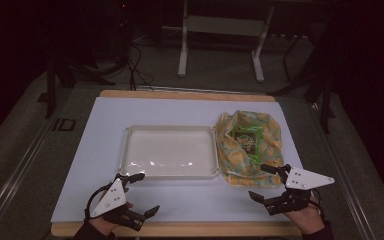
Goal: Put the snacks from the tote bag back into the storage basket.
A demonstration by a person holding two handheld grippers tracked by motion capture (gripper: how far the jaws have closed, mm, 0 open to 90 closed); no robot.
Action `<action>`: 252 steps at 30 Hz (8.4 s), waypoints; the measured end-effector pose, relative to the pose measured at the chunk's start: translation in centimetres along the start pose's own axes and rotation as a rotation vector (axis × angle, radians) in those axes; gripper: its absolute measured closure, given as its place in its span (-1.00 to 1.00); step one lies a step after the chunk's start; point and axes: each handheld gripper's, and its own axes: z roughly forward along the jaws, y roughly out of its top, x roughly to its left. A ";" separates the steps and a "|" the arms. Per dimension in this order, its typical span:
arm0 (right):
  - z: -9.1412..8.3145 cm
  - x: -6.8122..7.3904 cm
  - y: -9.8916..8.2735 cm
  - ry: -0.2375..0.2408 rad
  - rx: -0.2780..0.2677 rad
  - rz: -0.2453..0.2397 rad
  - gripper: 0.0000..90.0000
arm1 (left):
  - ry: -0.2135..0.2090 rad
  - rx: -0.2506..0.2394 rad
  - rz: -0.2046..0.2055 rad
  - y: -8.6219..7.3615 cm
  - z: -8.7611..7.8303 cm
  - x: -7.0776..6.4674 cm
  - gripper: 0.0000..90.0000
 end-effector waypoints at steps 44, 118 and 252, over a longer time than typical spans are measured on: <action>-1.4 -4.2 4.9 -0.101 -0.105 -0.034 -0.77 | -0.002 0.008 0.005 0.1 0.1 -0.1 -0.99; 5.3 -14.8 -1.0 -0.293 0.135 0.326 -0.29 | -0.007 0.044 0.013 0.0 0.6 -0.2 -0.99; 2.6 -17.0 -1.7 -0.378 0.241 0.789 0.98 | -0.009 0.073 0.050 -0.1 0.9 -0.5 -0.99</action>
